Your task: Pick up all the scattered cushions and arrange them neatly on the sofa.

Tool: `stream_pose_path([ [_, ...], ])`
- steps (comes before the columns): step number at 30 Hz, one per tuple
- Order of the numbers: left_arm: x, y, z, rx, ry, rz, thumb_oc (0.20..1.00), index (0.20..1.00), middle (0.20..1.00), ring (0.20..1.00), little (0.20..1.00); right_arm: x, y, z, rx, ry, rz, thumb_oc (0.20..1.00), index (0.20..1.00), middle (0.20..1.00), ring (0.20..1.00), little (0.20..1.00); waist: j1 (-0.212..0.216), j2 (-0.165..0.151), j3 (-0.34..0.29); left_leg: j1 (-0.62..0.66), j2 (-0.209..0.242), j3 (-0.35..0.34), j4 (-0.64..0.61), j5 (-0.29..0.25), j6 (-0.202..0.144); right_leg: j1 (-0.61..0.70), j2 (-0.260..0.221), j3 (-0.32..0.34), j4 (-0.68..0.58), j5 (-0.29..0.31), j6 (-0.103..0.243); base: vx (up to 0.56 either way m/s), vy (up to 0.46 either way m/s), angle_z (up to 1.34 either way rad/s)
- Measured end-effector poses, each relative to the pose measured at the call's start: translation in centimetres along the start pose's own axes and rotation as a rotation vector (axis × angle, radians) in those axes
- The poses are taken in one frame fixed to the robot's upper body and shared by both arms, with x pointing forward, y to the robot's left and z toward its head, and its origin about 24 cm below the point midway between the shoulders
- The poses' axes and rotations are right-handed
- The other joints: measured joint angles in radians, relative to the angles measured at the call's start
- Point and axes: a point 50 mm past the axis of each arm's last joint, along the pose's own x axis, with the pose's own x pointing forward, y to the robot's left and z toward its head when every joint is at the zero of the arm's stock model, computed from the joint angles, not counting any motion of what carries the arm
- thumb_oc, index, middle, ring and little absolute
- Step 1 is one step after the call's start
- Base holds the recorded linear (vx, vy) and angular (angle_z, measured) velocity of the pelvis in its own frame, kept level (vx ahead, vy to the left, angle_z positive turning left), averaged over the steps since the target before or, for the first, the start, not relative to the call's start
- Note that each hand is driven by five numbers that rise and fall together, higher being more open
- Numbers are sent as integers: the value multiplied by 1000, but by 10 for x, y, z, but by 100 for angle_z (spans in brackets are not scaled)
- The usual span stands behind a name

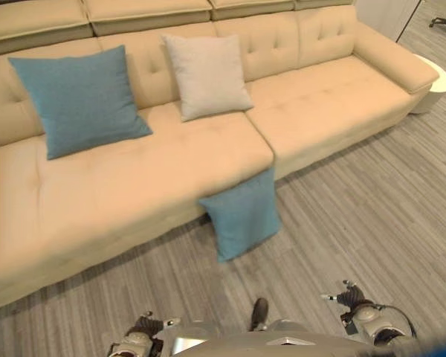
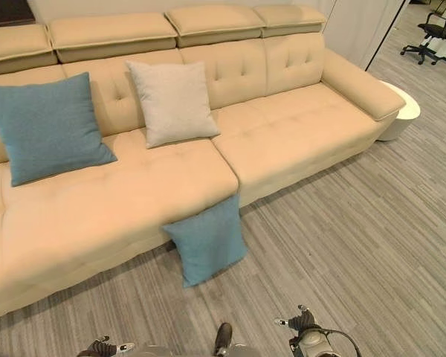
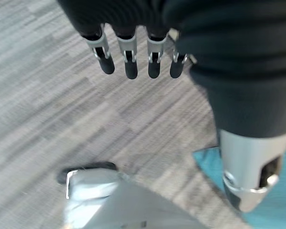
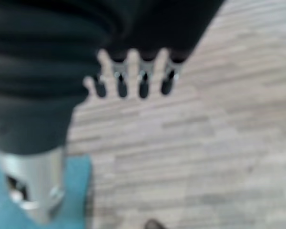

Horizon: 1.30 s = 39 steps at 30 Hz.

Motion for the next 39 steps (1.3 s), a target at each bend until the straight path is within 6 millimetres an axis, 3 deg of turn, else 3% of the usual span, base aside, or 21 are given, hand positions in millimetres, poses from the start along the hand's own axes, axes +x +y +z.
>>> stream_pose_path([
  [3, 1, -1, 14, -4, -54, -4, 1000, 1000, 1000, 1000, 1000, 1, -1, 1, 6, 5, -7, 1000, 1000, 1000, 1000, 1000, -16, -14, 25, -8, 29, 36, -229, -40, 7, 30, 7, -31, -20, -18, -21, 154, 48, 33],
  [4, 1, -2, 21, 7, -69, -8, 1000, 1000, 1000, 1000, 1000, 2, -4, 6, 13, -3, -17, 1000, 1000, 1000, 1000, 1000, -22, -10, 51, -13, 17, 72, -391, -33, 14, 44, 3, -49, -21, -32, -9, 111, 61, 34],
  [5, 1, -2, 22, 17, -73, -11, 1000, 1000, 1000, 1000, 1000, 2, -5, 3, 11, 5, -19, 1000, 1000, 1000, 1000, 1000, -32, -1, 56, -13, 14, 80, -458, -19, 18, 52, 4, -61, -20, -35, -2, 147, 160, 25],
  [6, 1, -3, 19, 22, -66, -12, 1000, 1000, 1000, 1000, 1000, 1, -6, -5, 8, 34, -22, 1000, 1000, 1000, 1000, 1000, -39, 35, 62, -7, 18, 109, -499, 18, 43, 73, 27, -68, -21, -49, 28, 53, 102, 5],
  [8, -1, -6, 5, 25, -29, -19, 1000, 1000, 1000, 1000, 1000, 0, -7, -11, 4, 47, -23, 1000, 1000, 1000, 1000, 1000, -41, 79, 41, 6, 16, 83, -515, 48, 72, 76, 49, -50, -3, -69, 45, 44, 104, -26],
  [9, -1, -5, 0, 27, -17, -18, 1000, 1000, 1000, 1000, 1000, 0, -5, -10, 6, 41, -19, 1000, 1000, 1000, 1000, 1000, -39, 89, 39, 16, 13, 81, -536, 75, 113, 64, 47, -34, 45, -92, 62, 59, 96, -20],
  [13, -1, 6, -5, 34, -4, 9, 1000, 1000, 1000, 1000, 1000, 0, -2, -6, 6, 24, -4, 1000, 1000, 1000, 1000, 1000, -35, 90, 37, 117, -9, 82, -639, 93, 138, -45, -31, -25, 351, -210, 130, 52, 78, -4],
  [16, 1, 19, 1, 40, -19, 38, 1000, 1000, 1000, 1000, 1000, 1, -3, 3, 6, -2, -6, 1000, 1000, 1000, 1000, 1000, -18, 72, 44, 154, -27, 76, -652, 83, 165, -125, -103, 7, 513, -211, 153, 69, 6, 7],
  [17, 1, 21, 3, 42, -22, 44, 1000, 1000, 1000, 1000, 1000, 1, -2, 5, 8, -8, -3, 1000, 1000, 1000, 1000, 1000, -17, 78, 47, 169, -31, 56, -660, 82, 165, -147, -102, 41, 537, -208, 158, 124, -67, 38],
  [19, 2, 21, 3, 41, -22, 45, 1000, 1000, 1000, 1000, 1000, 1, 0, 6, 10, -14, 1, 1000, 1000, 1000, 1000, 1000, -24, 77, 47, 186, -33, 20, -670, 78, 156, -156, -87, 132, 504, -206, 159, 103, -92, 56],
  [21, 1, 19, 2, 39, -24, 40, 1000, 1000, 1000, 1000, 1000, 1, 0, 6, 4, -15, 4, 1000, 1000, 1000, 1000, 1000, -16, 71, 45, 202, -37, 0, -680, 79, 155, -160, -87, 200, 385, -188, 175, 120, -138, 39],
  [22, 1, 17, 0, 38, -18, 37, 1000, 1000, 1000, 1000, 1000, 2, 0, 11, 4, -26, 4, 1000, 1000, 1000, 1000, 1000, -14, 71, 43, 200, -39, -2, -683, 73, 145, -181, -93, 223, 341, -155, 198, 147, -174, 23],
  [25, -1, 11, -13, 12, 38, 30, 1000, 1000, 1000, 1000, 1000, 3, -1, 17, 0, -39, 7, 1000, 1000, 1000, 1000, 1000, -32, 85, 41, 203, -30, -66, -681, 52, 145, -194, -117, 275, 139, -33, 212, 146, -192, 42],
  [26, -1, 11, -15, 11, 40, 31, 1000, 1000, 1000, 1000, 1000, 3, 0, 17, -1, -35, 9, 1000, 1000, 1000, 1000, 1000, -30, 87, 43, 211, -25, -79, -683, 55, 134, -196, -127, 270, 101, 4, 212, 183, -340, 72],
  [28, -3, 12, -28, 14, 69, 35, 1000, 1000, 1000, 1000, 1000, 0, 5, 4, -24, -7, 26, 1000, 1000, 1000, 1000, 1000, -17, 59, 21, 266, -25, -113, -694, 17, 100, -157, -147, 237, 67, 74, 190, 194, -406, 68],
  [29, -6, 5, -35, 8, 82, 17, 1000, 1000, 1000, 1000, 1000, -2, 6, -7, -46, 22, 33, 1000, 1000, 1000, 1000, 1000, -16, 76, -21, 276, 24, -142, -689, -6, 68, -136, -99, 197, 62, 94, 173, 130, -308, 50],
  [31, -7, -2, -38, 8, 85, 0, 1000, 1000, 1000, 1000, 1000, 0, 3, 0, -56, 1, 24, 1000, 1000, 1000, 1000, 1000, -22, 100, -33, 250, 81, -162, -647, -17, 30, -101, -56, 150, 32, 90, 154, 91, -298, 55],
  [34, -5, -9, -22, 6, 38, -18, 1000, 1000, 1000, 1000, 1000, 0, -1, -1, -58, -5, 15, 1000, 1000, 1000, 1000, 1000, -20, 76, -33, 175, 104, -180, -545, -2, 7, -65, -26, 84, -11, 91, 112, -25, -213, 74],
  [35, -2, -9, -8, 21, 2, -19, 1000, 1000, 1000, 1000, 1000, 0, 0, 0, -58, -6, 15, 1000, 1000, 1000, 1000, 1000, -18, 48, -24, 110, 99, -189, -462, 19, -31, -62, -25, 49, -20, 87, 94, -36, -147, 77],
  [36, -1, -9, 3, 24, -24, -19, 1000, 1000, 1000, 1000, 1000, 1, -1, 2, -57, -12, 11, 1000, 1000, 1000, 1000, 1000, -18, 28, -9, 61, 93, -180, -390, 39, -59, -61, -27, 26, -20, 77, 79, -7, -103, 81],
  [39, 1, -3, 18, 23, -67, -7, 1000, 1000, 1000, 1000, 1000, 2, -3, 4, -57, -8, 6, 1000, 1000, 1000, 1000, 1000, -29, 2, 14, 7, 116, -39, -336, 41, -42, -43, -22, -39, -21, 43, 43, 26, -21, 64],
])
